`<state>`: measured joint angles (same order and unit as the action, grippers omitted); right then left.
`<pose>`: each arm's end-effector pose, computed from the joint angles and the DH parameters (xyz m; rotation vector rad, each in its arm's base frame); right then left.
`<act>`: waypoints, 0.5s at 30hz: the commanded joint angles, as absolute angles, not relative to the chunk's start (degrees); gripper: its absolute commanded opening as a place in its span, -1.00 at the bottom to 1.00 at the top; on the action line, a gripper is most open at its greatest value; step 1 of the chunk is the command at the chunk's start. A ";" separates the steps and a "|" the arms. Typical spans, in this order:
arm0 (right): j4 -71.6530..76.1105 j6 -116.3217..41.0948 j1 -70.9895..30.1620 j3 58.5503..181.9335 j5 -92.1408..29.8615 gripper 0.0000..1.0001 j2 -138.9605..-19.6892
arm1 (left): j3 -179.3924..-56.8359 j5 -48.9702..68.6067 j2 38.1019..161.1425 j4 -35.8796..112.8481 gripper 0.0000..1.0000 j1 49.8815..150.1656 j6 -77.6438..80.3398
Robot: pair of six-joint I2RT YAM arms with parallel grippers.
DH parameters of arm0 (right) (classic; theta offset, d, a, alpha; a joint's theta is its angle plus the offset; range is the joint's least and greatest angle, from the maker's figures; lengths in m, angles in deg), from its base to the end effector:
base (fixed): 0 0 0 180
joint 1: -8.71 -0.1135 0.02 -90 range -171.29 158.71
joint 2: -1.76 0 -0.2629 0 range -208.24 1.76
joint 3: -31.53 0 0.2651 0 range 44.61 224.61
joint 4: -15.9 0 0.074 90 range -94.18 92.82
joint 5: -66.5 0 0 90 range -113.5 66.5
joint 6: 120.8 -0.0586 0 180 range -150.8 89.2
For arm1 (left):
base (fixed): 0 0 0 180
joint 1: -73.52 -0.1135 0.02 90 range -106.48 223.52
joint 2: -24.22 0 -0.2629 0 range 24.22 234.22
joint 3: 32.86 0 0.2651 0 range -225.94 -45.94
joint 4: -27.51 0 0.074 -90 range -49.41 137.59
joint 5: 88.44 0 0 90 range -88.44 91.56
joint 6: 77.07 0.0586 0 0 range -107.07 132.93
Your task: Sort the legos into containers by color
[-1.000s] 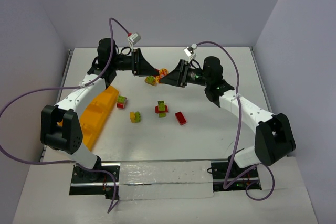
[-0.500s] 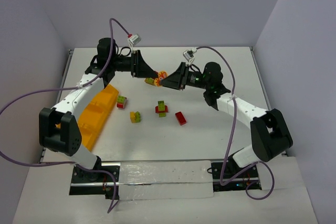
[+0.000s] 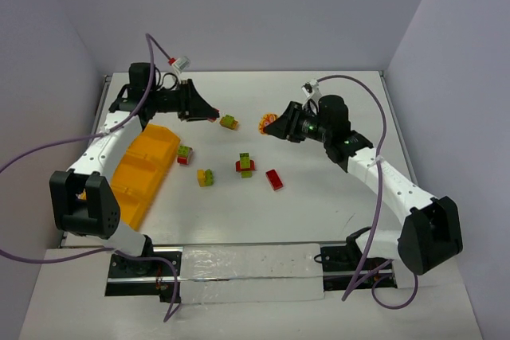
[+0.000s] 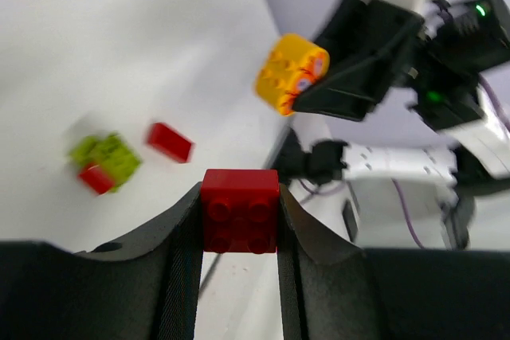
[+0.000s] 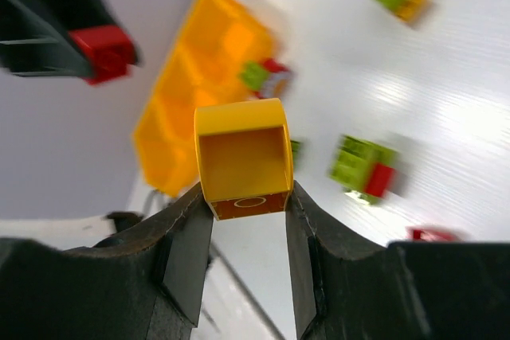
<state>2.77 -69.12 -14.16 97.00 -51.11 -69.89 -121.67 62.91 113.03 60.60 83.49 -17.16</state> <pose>0.2840 0.1492 0.2929 -0.0772 2.0474 1.1555 0.3508 -0.1139 0.3206 0.2949 2.1636 -1.5444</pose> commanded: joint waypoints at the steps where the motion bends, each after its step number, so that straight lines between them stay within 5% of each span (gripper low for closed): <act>1: -11.67 -60.60 -13.79 100.68 -38.00 -1.00 -67.45 | -121.34 43.54 109.65 69.77 -1.00 74.75 -15.83; 6: -14.39 -58.26 -13.35 100.04 -35.27 -1.00 -66.50 | -120.39 9.03 109.32 76.29 -1.00 68.93 -23.81; 15: -15.88 -57.25 -13.35 100.84 -35.71 -1.00 -68.47 | -125.63 -9.14 118.58 78.50 -1.00 68.78 -27.97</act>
